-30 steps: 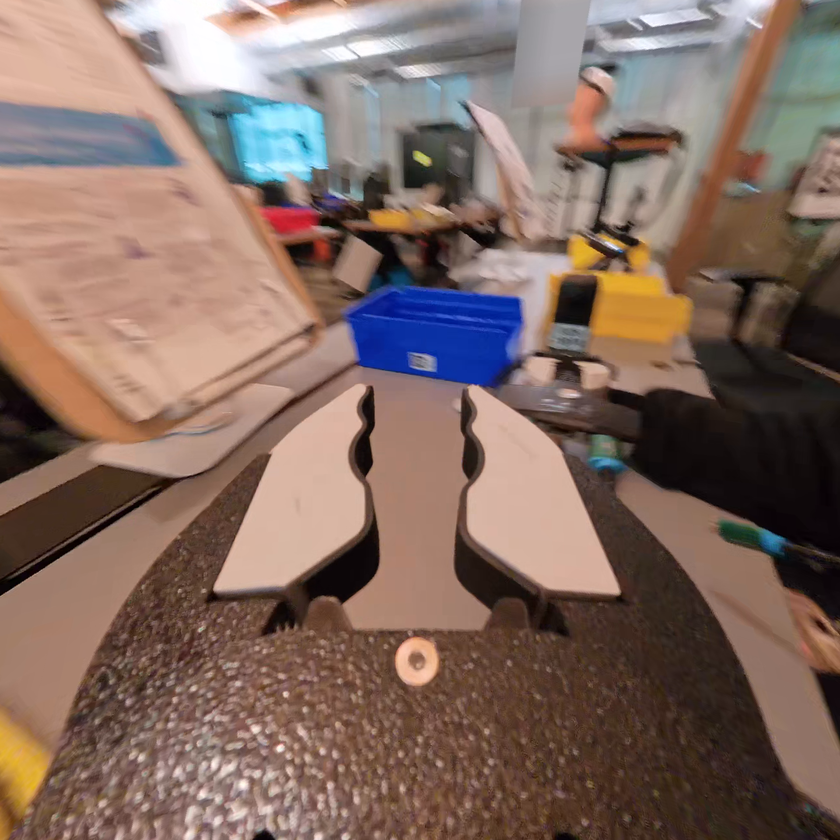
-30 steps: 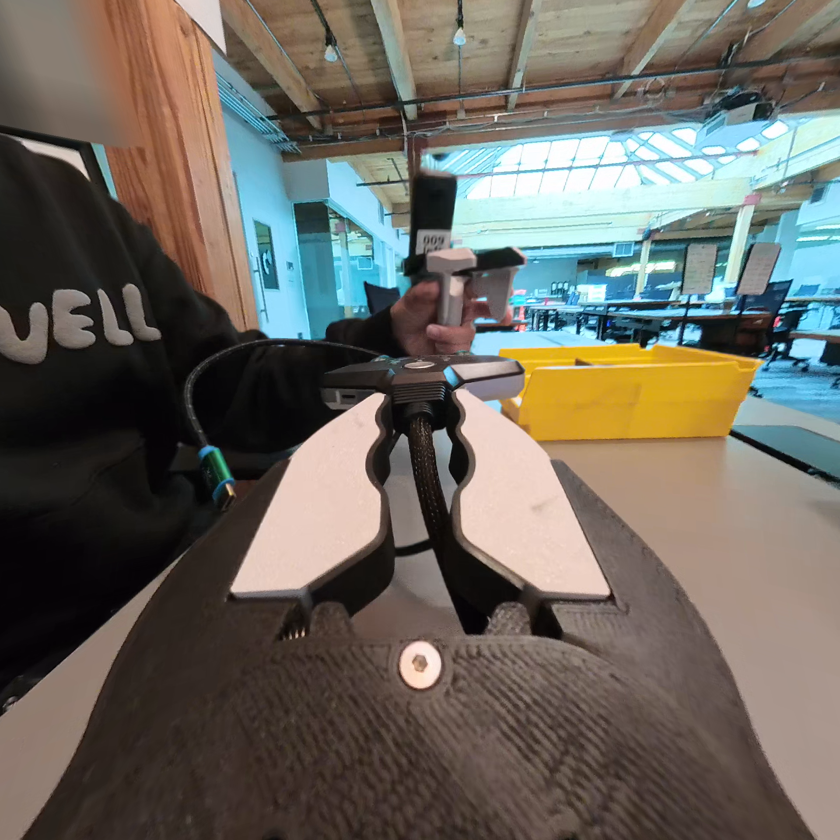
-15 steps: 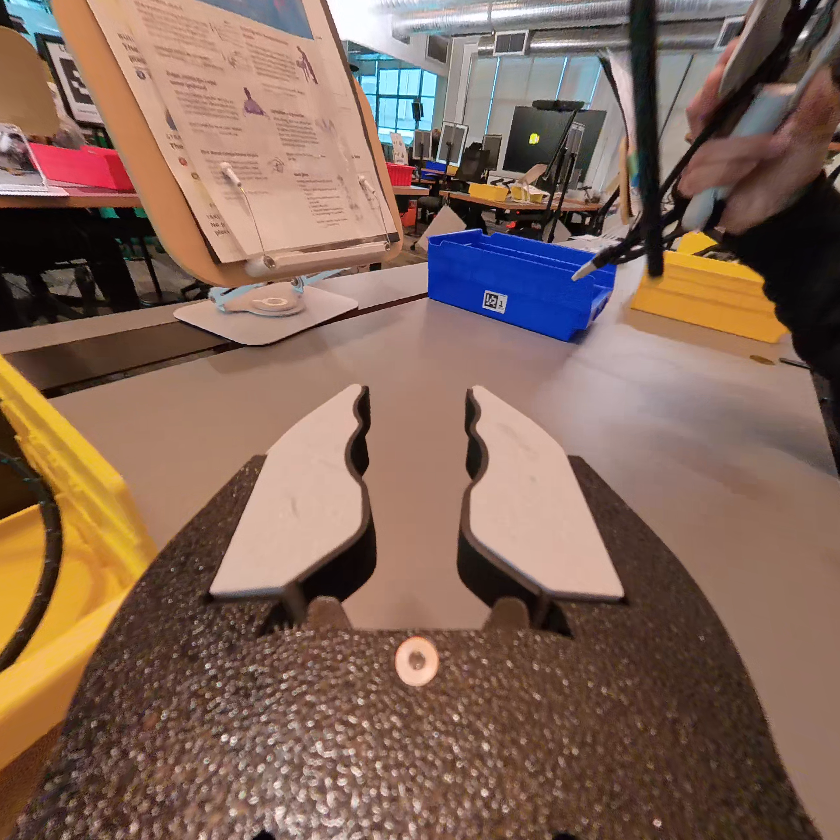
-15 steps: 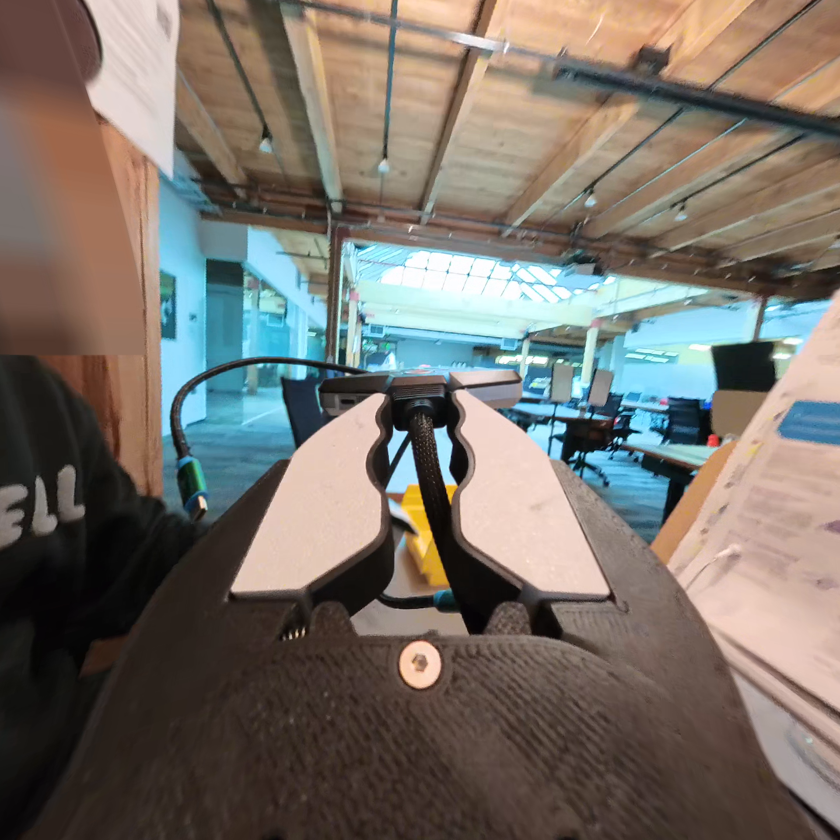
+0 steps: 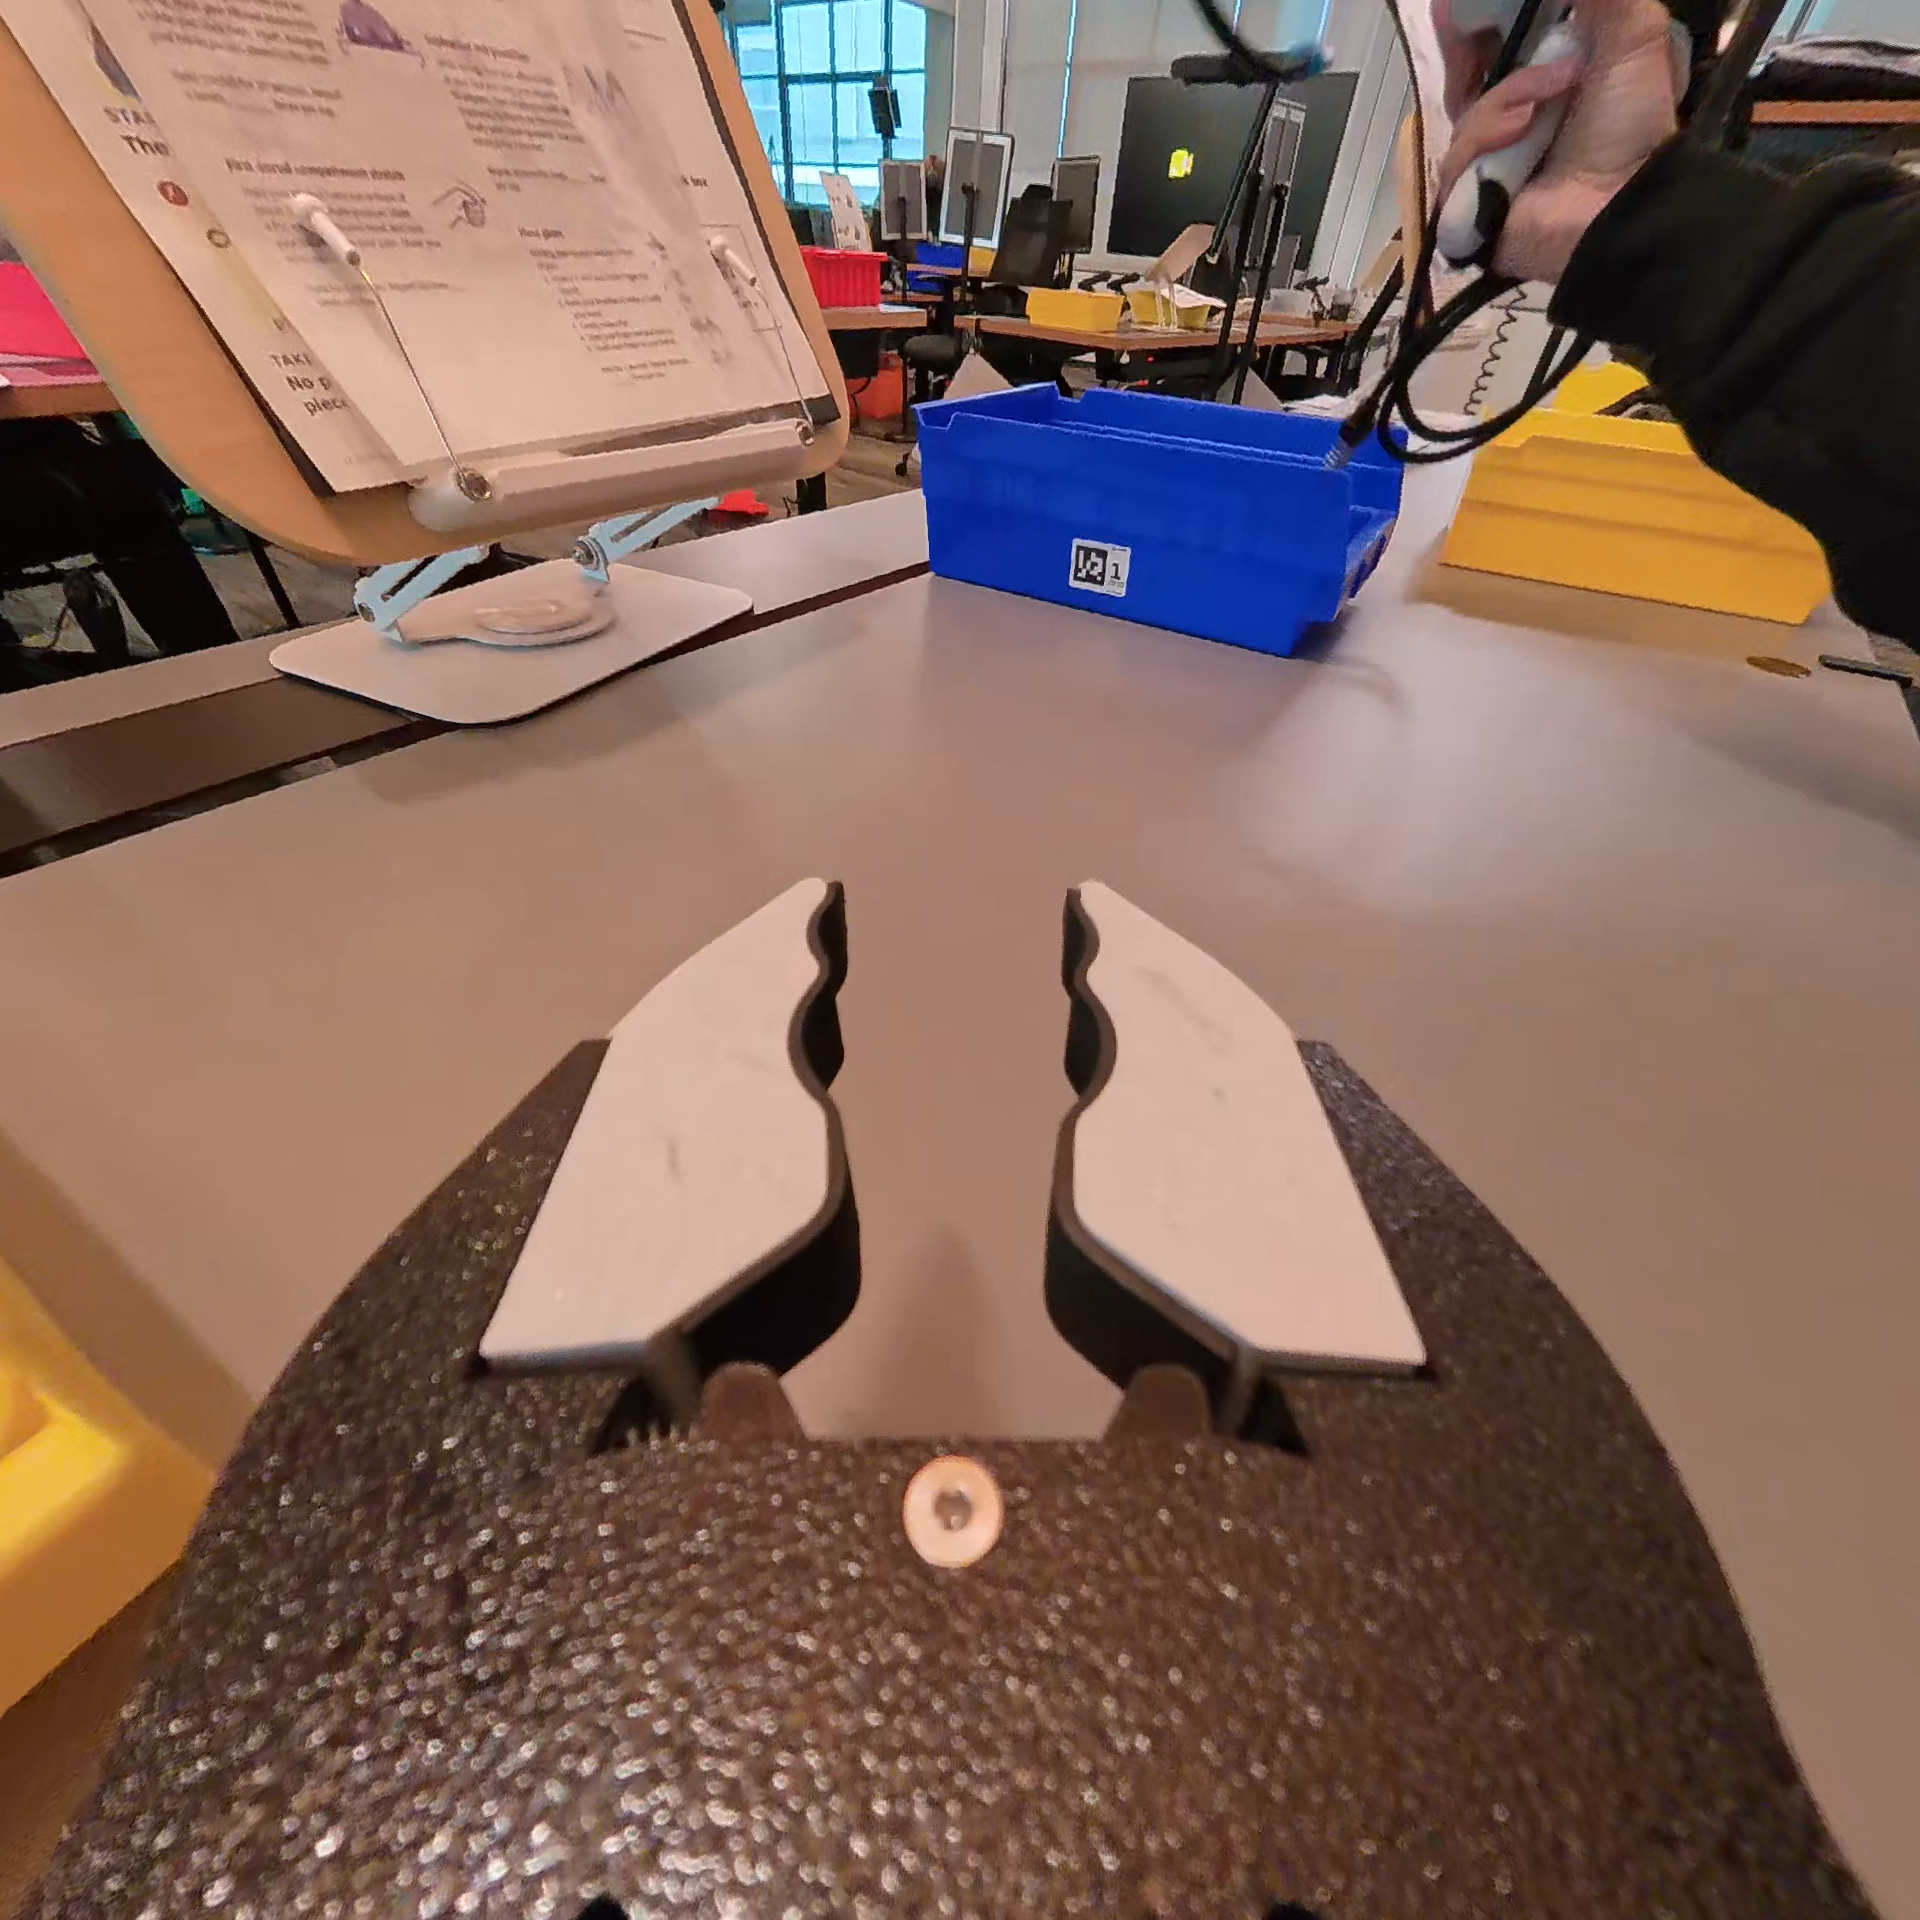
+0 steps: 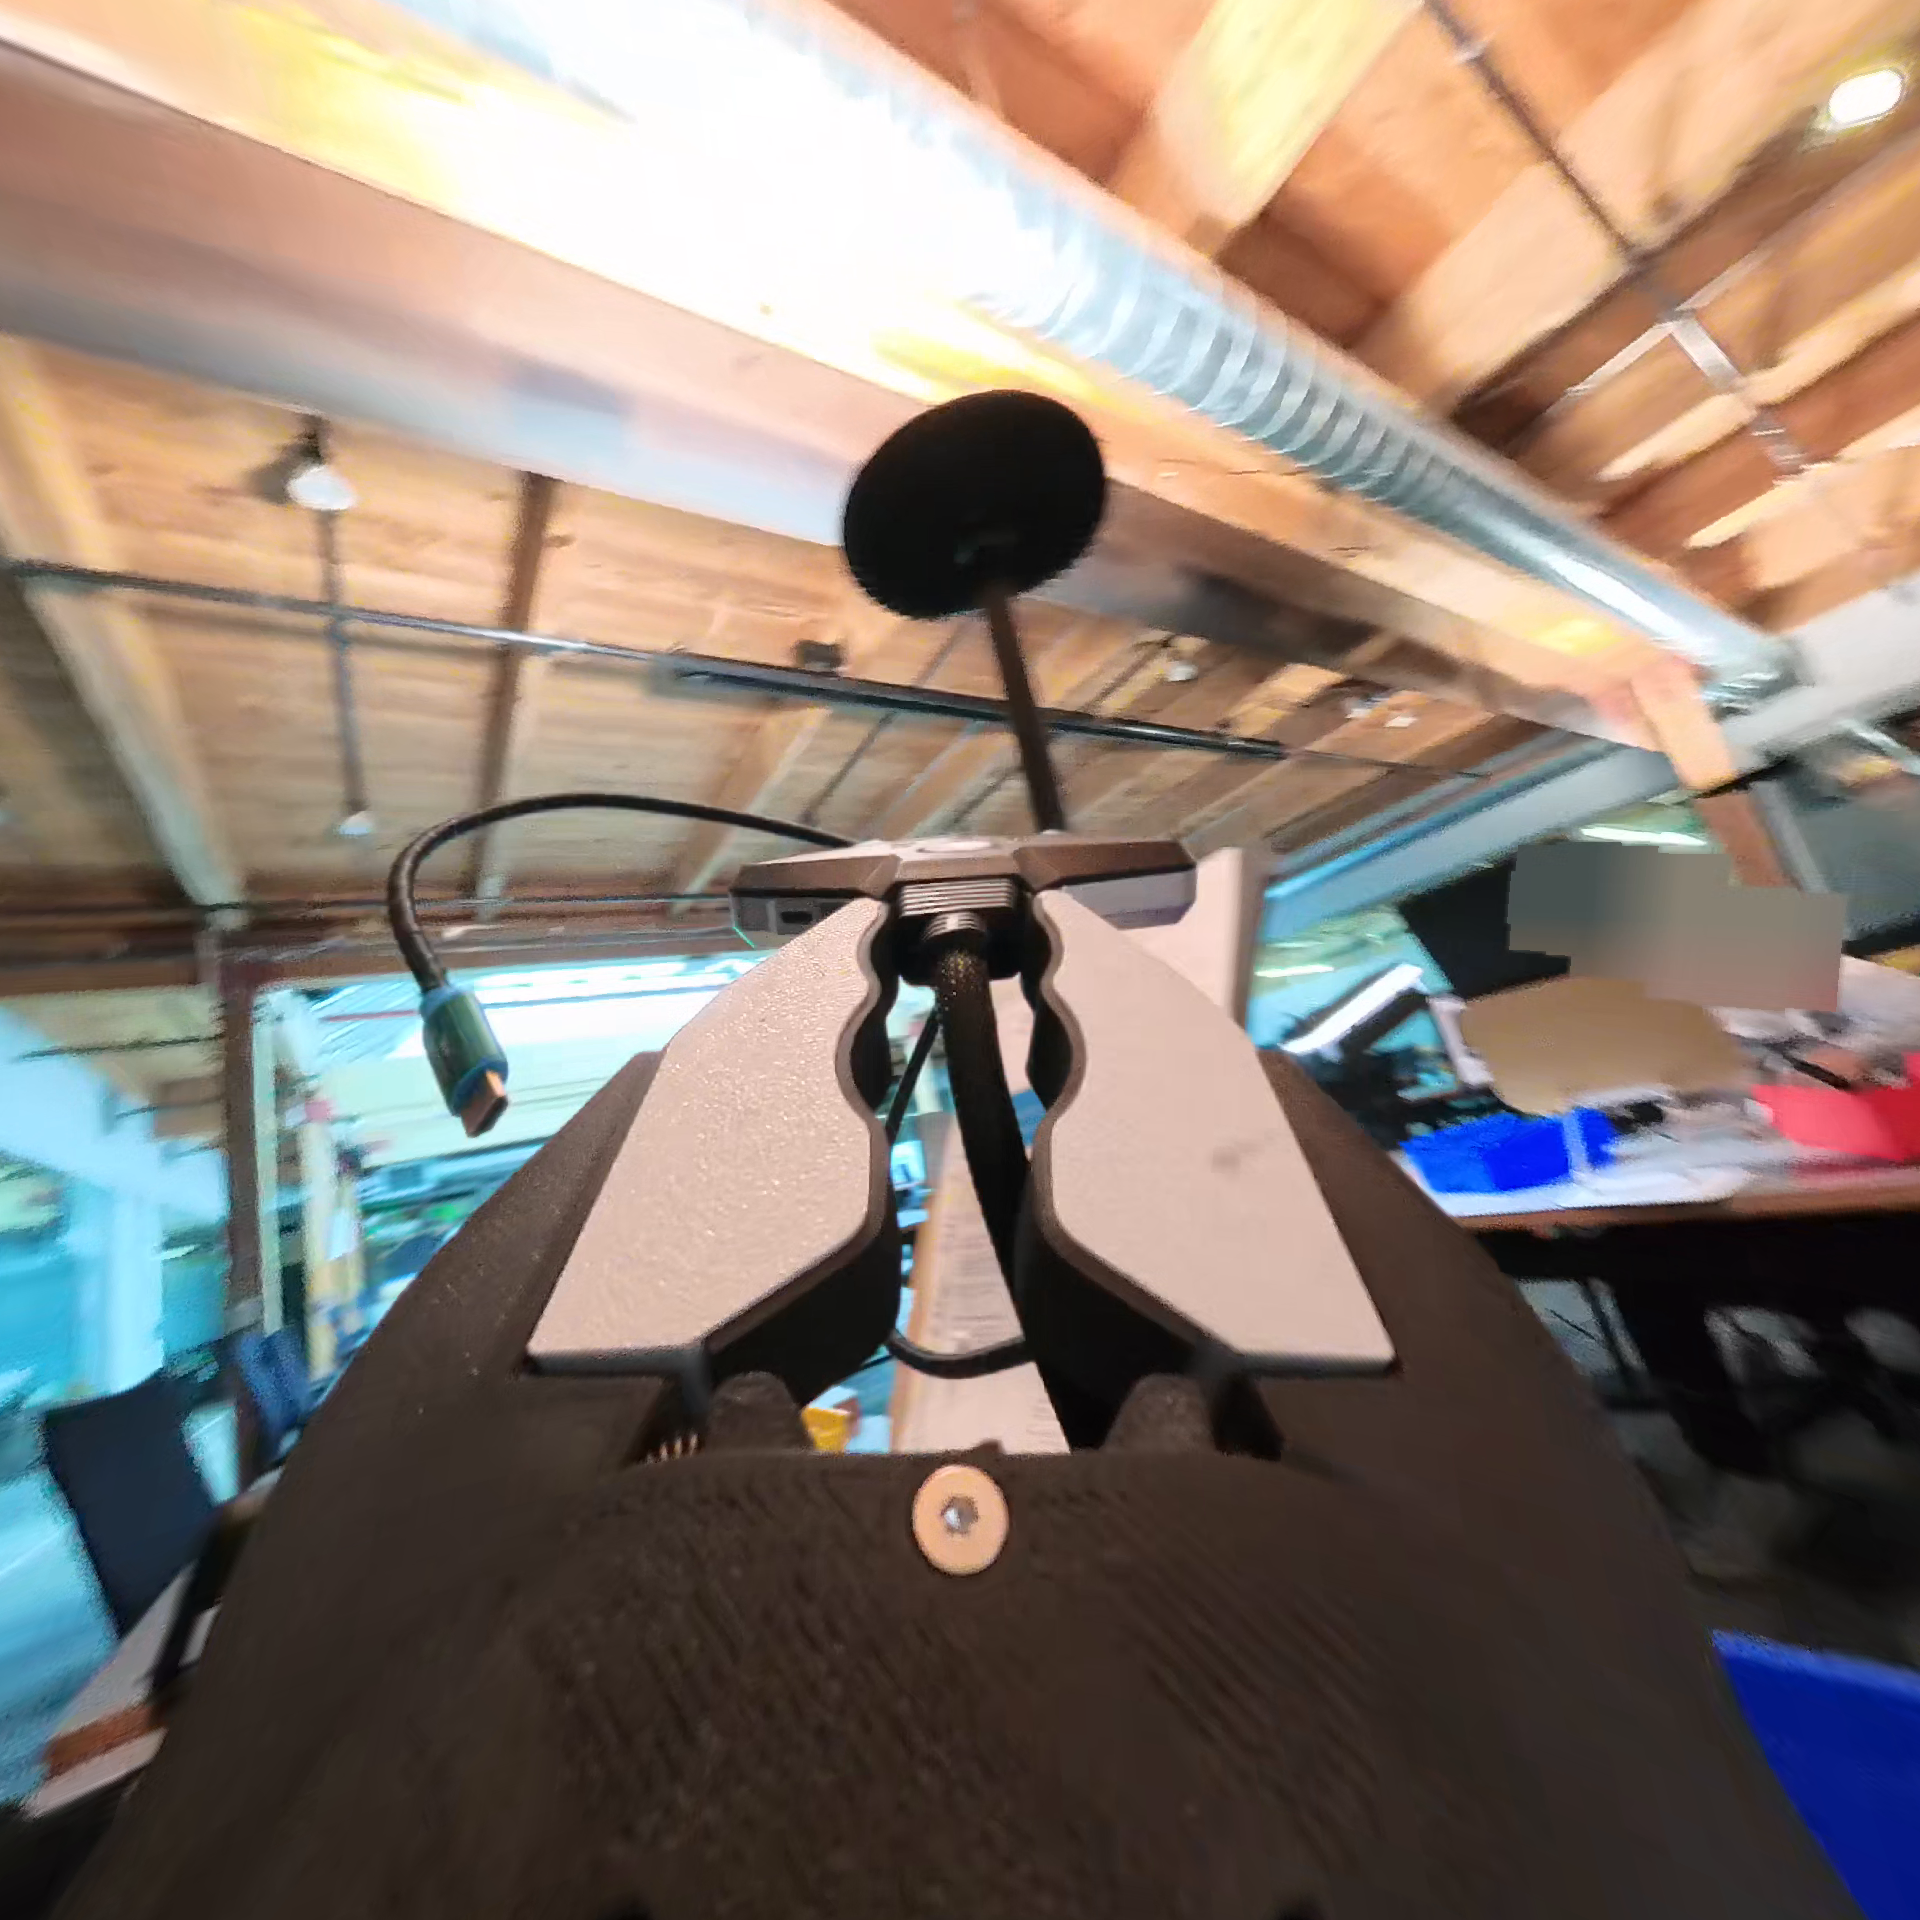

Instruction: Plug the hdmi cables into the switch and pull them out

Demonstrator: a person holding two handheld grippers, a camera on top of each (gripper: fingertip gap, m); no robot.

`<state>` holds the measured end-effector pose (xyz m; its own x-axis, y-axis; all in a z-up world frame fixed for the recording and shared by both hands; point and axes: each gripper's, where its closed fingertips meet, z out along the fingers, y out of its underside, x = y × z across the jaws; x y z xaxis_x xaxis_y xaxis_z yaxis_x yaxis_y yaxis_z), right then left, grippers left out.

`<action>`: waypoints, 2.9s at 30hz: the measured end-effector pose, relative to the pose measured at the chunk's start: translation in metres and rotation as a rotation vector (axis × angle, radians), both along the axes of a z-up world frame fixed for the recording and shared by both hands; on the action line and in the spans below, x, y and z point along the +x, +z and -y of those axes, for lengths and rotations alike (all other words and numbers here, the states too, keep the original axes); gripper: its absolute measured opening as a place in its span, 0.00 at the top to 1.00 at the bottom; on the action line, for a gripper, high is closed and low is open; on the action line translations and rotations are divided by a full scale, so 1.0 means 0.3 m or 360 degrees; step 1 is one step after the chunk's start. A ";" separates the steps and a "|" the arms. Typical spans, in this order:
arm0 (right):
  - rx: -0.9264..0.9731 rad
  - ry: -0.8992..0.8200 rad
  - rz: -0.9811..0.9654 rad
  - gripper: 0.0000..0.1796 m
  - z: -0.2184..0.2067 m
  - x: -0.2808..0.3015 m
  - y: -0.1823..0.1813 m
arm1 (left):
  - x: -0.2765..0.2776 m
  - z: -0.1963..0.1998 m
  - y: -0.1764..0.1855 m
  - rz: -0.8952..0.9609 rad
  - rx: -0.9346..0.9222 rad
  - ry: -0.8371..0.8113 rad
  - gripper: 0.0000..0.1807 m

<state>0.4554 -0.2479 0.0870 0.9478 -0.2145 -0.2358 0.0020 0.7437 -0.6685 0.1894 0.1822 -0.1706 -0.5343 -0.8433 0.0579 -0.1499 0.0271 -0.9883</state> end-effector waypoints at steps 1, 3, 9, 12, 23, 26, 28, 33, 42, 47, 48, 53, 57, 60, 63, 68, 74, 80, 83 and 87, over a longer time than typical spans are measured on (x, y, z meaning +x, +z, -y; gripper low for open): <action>-0.0008 -0.0058 -0.0074 0.87 0.029 0.046 -0.036 | 0.002 0.000 -0.004 -0.0005 0.0003 0.0002 0.78; -0.0024 -0.0131 -0.0202 0.87 0.064 0.117 -0.104 | 0.006 0.004 -0.010 -0.0008 0.0017 -0.0001 0.78; 0.0086 -0.0031 -0.0310 0.87 0.049 0.195 -0.188 | 0.012 0.029 -0.029 -0.0033 0.0093 -0.0041 0.78; 0.0155 0.0058 -0.0307 0.87 0.019 0.211 -0.145 | 0.012 0.033 -0.034 -0.0039 0.0111 -0.0047 0.78; 0.0440 0.0223 -0.0390 0.87 0.036 0.312 -0.150 | 0.006 0.029 -0.026 -0.0021 0.0071 -0.0061 0.79; 0.0437 0.0214 -0.0385 0.87 0.025 0.326 -0.129 | 0.007 0.029 -0.026 -0.0025 0.0069 -0.0060 0.79; 0.0408 0.0257 -0.0378 0.87 0.015 0.324 -0.151 | 0.006 0.029 -0.027 -0.0028 0.0063 -0.0066 0.80; 0.0065 0.0098 -0.0605 0.87 0.004 0.354 -0.265 | 0.006 0.024 -0.023 -0.0026 0.0039 -0.0063 0.80; -0.0401 -0.0127 -0.1397 0.87 0.055 0.407 -0.587 | 0.006 0.029 -0.026 -0.0031 0.0052 -0.0075 0.80; -0.0185 0.0000 -0.1776 0.87 0.068 0.400 -0.708 | 0.006 0.026 -0.023 -0.0020 0.0048 -0.0063 0.81; -0.0179 -0.0005 -0.1814 0.87 0.071 0.398 -0.725 | 0.006 0.026 -0.023 -0.0021 0.0049 -0.0063 0.81; -0.0431 -0.0291 -0.2018 0.83 0.132 0.395 -0.814 | 0.004 0.029 -0.024 -0.0018 0.0059 -0.0069 0.81; -0.1600 -0.0674 -0.1813 0.75 0.169 0.333 -0.856 | 0.002 0.029 -0.020 -0.0003 0.0056 -0.0072 0.81; -0.2408 -0.0843 -0.1460 0.87 0.203 0.285 -0.905 | 0.001 0.035 -0.024 -0.0013 0.0067 -0.0086 0.81; -0.2656 -0.0791 -0.1291 0.89 0.178 0.260 -0.942 | 0.000 0.036 -0.024 -0.0011 0.0073 -0.0088 0.81; -0.2786 -0.0602 -0.1158 0.93 0.100 0.215 -1.020 | -0.002 0.031 -0.018 0.0002 0.0047 -0.0084 0.81; -0.3374 -0.0588 -0.0867 0.95 0.066 0.176 -1.133 | -0.001 0.037 -0.024 -0.0011 0.0073 -0.0091 0.81; -0.2694 -0.0156 -0.1561 0.95 -0.125 0.090 -1.137 | 0.002 0.046 -0.037 -0.0040 0.0111 -0.0099 0.81; -0.2432 0.0064 -0.1733 0.81 -0.235 0.016 -1.110 | 0.000 0.043 -0.033 -0.0029 0.0101 -0.0097 0.81; -0.2634 0.0162 -0.1456 0.65 -0.234 -0.061 -0.976 | -0.004 0.037 -0.024 -0.0008 0.0069 -0.0095 0.81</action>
<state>0.4369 -0.1777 -0.2058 0.6895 -0.6802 -0.2487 -0.7152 -0.5852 -0.3821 0.1883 0.1710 -0.1777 -0.5833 -0.8119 0.0247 -0.1518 0.0791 -0.9852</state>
